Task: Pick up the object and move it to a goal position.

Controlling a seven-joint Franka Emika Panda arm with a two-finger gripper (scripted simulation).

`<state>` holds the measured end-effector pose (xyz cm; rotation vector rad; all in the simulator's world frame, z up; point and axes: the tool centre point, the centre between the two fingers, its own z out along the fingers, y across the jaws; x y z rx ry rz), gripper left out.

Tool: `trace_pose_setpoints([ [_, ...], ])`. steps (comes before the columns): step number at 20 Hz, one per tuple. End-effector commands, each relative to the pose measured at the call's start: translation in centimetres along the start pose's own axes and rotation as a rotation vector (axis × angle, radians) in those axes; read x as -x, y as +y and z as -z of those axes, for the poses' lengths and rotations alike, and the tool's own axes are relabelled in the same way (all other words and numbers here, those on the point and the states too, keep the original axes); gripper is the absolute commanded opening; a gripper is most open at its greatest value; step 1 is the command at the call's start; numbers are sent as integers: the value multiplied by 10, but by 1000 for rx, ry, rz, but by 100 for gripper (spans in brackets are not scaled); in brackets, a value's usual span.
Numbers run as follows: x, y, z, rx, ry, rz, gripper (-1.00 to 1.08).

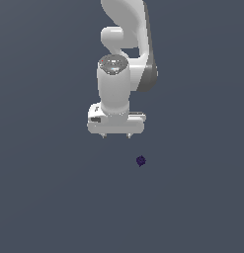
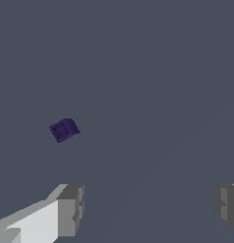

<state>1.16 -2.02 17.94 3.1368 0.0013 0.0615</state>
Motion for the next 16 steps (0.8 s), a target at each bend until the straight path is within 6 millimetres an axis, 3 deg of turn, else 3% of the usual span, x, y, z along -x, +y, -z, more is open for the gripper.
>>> trace_pose_setpoints([
  [1, 0, 0, 0, 0, 0, 0, 100],
  [11, -1, 12, -6, 30, 0, 20, 100],
  [16, -3, 6, -10, 28, -2, 40, 100],
])
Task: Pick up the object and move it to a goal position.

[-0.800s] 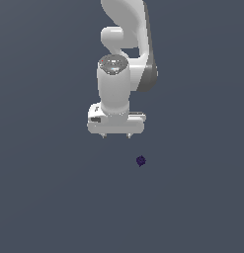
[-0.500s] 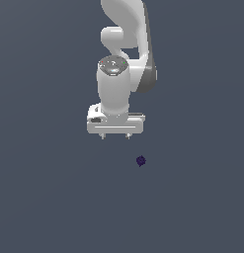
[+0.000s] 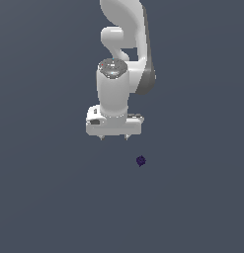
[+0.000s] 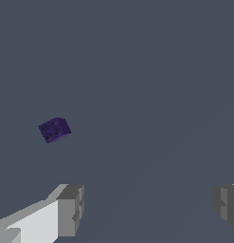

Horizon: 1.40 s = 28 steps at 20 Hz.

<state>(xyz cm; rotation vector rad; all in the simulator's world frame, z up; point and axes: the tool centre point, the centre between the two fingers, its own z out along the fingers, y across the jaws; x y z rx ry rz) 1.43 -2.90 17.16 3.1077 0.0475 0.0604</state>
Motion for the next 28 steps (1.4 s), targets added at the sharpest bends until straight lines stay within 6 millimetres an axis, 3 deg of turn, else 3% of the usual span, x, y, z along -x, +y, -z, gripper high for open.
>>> trace_pose_setpoints([
  [1, -2, -5, -4, 0, -2, 20, 100],
  [7, -13, -31, -24, -3, -10, 128, 100],
  [18, -32, -106, -82, -32, -27, 417, 100],
  [23, -33, -123, -95, -41, -29, 476, 100],
  [28, -33, -124, -96, -42, -30, 479, 100],
])
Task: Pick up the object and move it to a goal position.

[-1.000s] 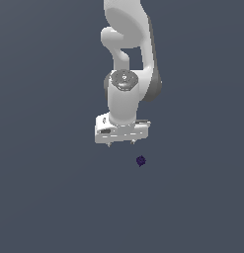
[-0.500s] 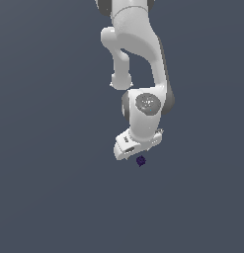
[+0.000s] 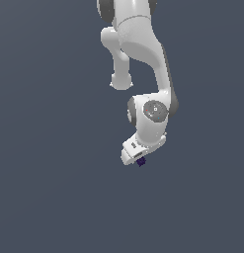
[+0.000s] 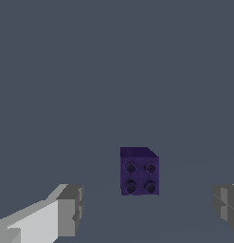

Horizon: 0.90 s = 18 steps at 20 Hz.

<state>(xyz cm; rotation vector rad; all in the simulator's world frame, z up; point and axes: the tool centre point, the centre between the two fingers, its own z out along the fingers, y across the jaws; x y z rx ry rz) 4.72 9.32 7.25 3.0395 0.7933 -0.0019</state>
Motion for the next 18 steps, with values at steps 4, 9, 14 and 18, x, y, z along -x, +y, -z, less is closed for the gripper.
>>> trace_pose_setpoints([
  [4, 0, 0, -9, 0, 0, 0, 100],
  [9, 0, -1, -34, 0, 1, 4, 100],
  [14, 0, 0, -50, 0, 1, 5, 100],
  [18, -1, 0, -51, 0, 1, 5, -100],
])
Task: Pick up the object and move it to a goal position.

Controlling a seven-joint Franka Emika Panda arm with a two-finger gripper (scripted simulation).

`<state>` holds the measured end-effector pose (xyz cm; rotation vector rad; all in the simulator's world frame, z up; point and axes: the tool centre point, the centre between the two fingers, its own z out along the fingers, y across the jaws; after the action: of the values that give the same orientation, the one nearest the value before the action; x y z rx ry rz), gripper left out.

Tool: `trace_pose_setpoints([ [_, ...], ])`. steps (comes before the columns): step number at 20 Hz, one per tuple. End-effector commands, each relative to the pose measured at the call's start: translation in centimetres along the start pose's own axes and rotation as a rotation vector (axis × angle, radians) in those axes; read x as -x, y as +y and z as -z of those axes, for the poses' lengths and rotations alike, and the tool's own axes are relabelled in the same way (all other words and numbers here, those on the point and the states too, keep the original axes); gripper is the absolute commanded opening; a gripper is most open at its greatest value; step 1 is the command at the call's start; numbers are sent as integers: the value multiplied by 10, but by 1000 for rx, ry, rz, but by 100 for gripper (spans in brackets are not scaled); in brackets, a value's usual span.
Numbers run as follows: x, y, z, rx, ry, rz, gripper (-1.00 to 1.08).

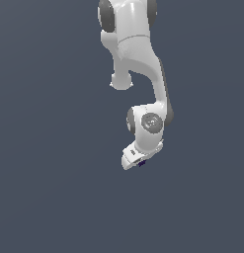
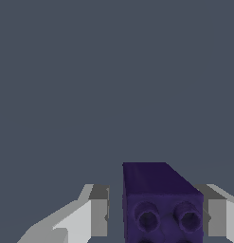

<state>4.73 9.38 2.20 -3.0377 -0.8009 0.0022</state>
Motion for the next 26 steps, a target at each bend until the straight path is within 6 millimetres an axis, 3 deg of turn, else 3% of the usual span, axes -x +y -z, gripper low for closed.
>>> trace_pose_setpoints([
  [1, -1, 0, 0, 1, 1, 0, -100],
  [15, 2, 0, 4, 1, 1, 0, -100],
  [26, 29, -3, 46, 1, 1, 0, -100],
])
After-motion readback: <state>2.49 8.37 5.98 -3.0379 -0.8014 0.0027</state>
